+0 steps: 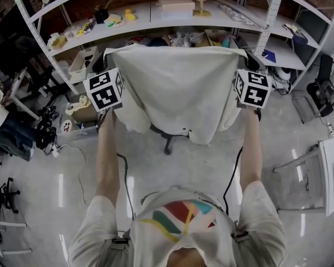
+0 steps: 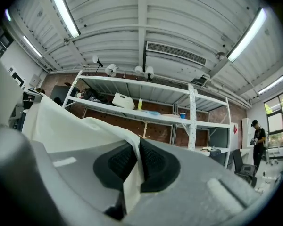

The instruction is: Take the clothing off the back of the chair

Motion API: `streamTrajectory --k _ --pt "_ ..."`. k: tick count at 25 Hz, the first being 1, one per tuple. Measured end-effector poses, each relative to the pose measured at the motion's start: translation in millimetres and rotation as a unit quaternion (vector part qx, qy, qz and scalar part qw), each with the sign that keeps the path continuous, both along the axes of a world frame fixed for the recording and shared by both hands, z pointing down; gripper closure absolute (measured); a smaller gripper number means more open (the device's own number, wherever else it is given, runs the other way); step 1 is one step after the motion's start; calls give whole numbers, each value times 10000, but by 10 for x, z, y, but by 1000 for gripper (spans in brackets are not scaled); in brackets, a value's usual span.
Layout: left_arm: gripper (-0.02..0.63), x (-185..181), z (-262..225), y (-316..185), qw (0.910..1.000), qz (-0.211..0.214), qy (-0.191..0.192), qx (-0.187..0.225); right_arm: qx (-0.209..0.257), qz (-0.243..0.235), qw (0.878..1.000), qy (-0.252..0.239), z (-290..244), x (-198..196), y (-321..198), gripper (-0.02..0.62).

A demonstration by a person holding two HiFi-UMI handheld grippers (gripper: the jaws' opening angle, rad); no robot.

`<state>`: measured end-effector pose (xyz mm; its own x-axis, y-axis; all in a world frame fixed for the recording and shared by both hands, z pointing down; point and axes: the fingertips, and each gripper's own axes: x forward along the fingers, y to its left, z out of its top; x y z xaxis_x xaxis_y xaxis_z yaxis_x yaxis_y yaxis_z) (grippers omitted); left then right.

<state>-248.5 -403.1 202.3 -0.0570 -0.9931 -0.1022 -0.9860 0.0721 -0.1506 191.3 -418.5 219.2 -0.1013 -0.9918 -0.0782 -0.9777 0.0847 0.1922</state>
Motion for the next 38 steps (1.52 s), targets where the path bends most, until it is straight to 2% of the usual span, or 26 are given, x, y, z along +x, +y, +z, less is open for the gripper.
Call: streamTrajectory --k 5,13,21,28,34,38 --pt "589 -23 -448 144 9988 -7 -417 245 382 -15 9987 345 -464 38 136 588" --pt "589 142 -1351 483 9942 108 -156 1054 1364 -86 9901 320 -1423 -107 486 588" --pt "589 352 -2167 946 9838 330 -363 1727 2229 -355 9735 359 -2267 -414 949 588" --pt "588 463 -2522 1427 9732 486 -442 2205 2899 -707 9535 429 -2756 -797 1490 588" --pt "588 458 -2805 1916 9621 545 -547 2617 3207 -862 9426 339 -2999 -890 1843 588" --pt "588 504 -2809 2002 9619 549 -579 2616 3300 -795 9398 397 -3003 -907 1971 588"
